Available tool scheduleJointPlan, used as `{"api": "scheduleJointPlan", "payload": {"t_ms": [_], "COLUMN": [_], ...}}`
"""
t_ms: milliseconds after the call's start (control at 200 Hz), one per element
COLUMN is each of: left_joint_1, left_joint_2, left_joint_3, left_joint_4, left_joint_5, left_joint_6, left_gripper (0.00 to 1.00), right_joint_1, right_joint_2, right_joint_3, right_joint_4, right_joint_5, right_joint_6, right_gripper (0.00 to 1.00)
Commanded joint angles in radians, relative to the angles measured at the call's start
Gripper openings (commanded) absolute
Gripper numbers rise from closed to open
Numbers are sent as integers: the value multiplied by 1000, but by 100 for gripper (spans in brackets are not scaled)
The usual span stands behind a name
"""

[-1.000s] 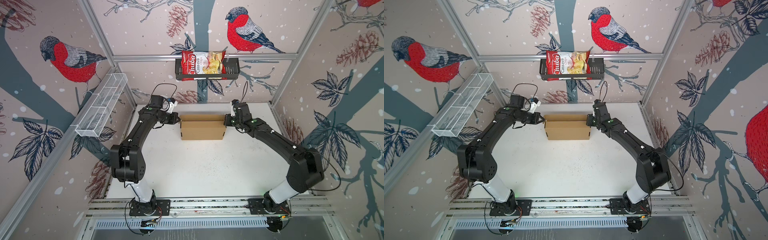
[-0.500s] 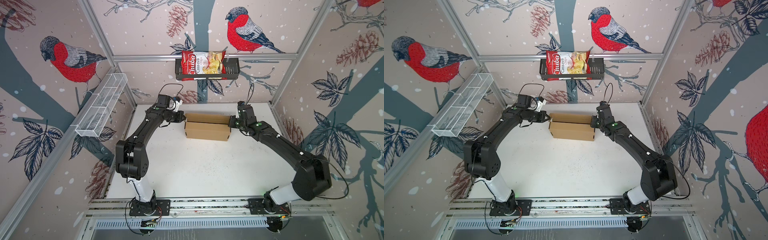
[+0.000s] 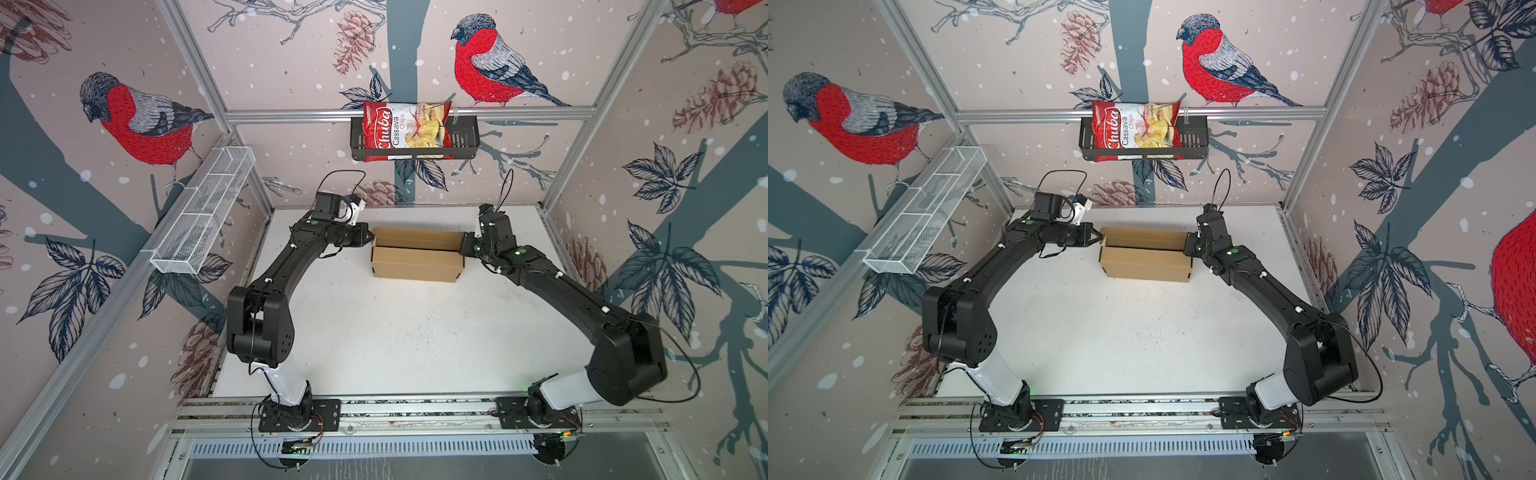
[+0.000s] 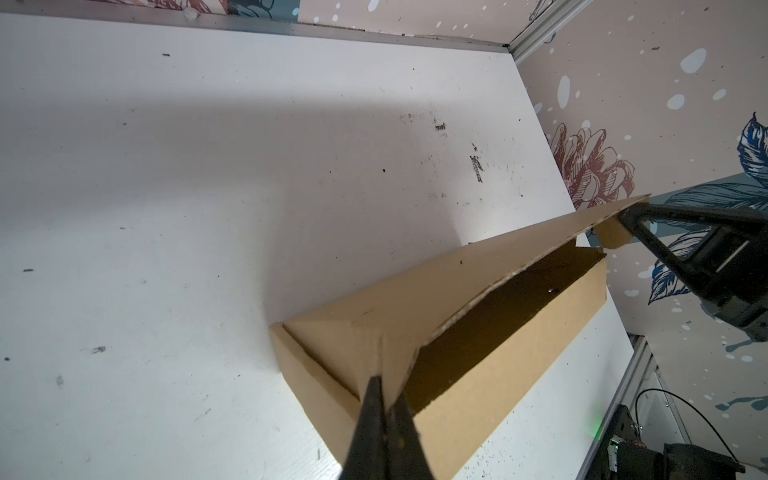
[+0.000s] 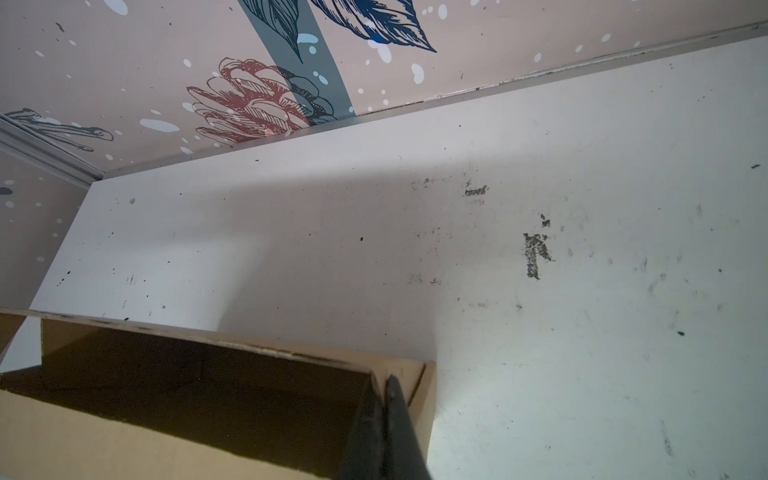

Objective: Fold the paper box

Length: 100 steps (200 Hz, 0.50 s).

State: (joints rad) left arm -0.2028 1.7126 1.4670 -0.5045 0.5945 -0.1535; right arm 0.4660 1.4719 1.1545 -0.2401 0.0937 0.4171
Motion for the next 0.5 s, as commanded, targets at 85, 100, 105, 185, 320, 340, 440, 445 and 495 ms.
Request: {"api": "scheduleJointPlan", "payload": {"t_ms": [85,100,105,185,320,340,440,445,495], "left_joint_1": [-1,-1,-1,-1,-1,0,0,-1,-1], "left_joint_2": [-16,-17,-17,-18,-5,-1,11,11,15], "left_joint_3": [-30,-31,-31,-40,-34,-29,-8,-7,0], "left_joint_4": [43,41,41,40,52,52,55,55,52], "left_joint_5": [44,43,43,37,34,36,38,39,39], "left_joint_6": [-17,-16,-16,-9,-12,-12,-15,-15,-15], "left_gripper": [0,0,0,0,0,0,0,0,0], "right_joint_1": [11,11,10,13,13,13,13,13,11], "right_joint_2": [-4,-4,-4,-1,7,8,12,12,12], "right_joint_3": [-1,-1,-1,-5,-9,-9,-4,-4,-3], "right_joint_4": [22,21,22,25,31,32,30,30,27], "right_joint_5": [13,15,15,21,23,24,27,27,30], "right_joint_6": [17,18,18,21,26,27,24,24,22], "right_gripper": [0,0,0,0,0,0,0,0,0]}}
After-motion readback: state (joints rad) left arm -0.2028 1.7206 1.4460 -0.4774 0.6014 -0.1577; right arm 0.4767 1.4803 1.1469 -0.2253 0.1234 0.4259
